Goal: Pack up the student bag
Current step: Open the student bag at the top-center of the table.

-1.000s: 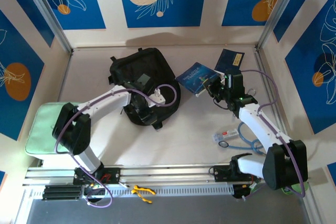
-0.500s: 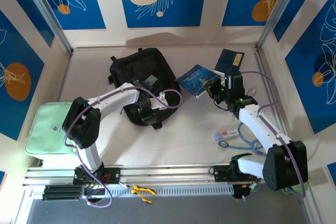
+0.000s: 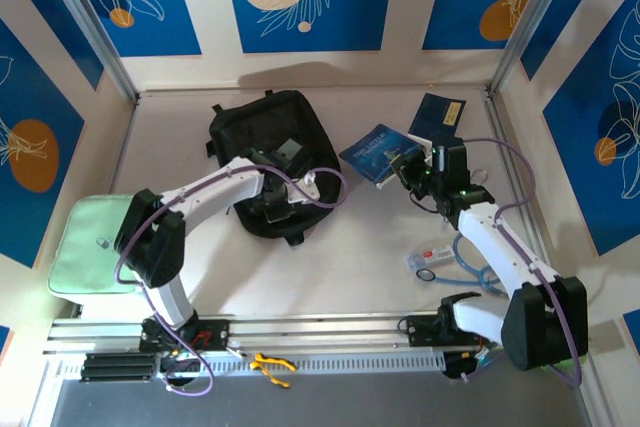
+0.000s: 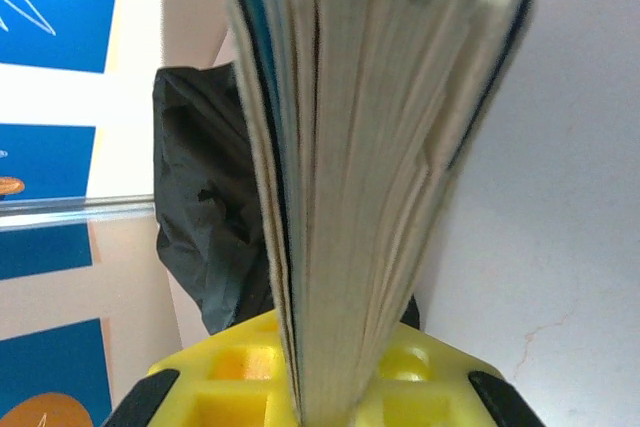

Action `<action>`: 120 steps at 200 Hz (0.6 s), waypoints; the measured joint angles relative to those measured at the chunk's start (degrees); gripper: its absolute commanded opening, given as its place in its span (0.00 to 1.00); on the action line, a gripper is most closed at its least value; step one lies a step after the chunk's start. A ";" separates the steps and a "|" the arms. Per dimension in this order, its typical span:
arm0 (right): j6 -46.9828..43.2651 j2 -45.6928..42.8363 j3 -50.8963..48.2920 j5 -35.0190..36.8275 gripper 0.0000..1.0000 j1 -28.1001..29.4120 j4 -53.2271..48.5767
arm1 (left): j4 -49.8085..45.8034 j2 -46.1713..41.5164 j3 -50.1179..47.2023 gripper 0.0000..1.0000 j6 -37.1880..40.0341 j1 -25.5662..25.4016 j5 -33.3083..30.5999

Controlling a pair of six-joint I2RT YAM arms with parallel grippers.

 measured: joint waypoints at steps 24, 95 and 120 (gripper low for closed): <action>-0.55 -2.29 0.00 1.81 0.00 -2.27 -2.29 | -0.04 -1.31 2.40 0.00 -1.49 0.02 -1.44; -4.50 -9.18 -2.60 1.55 0.00 -11.28 -9.27 | -3.41 1.51 17.22 0.00 -10.82 0.02 -12.17; -5.97 -9.33 -2.93 -3.17 0.00 -11.91 -10.12 | 0.02 1.03 17.94 0.00 -14.97 0.02 -15.04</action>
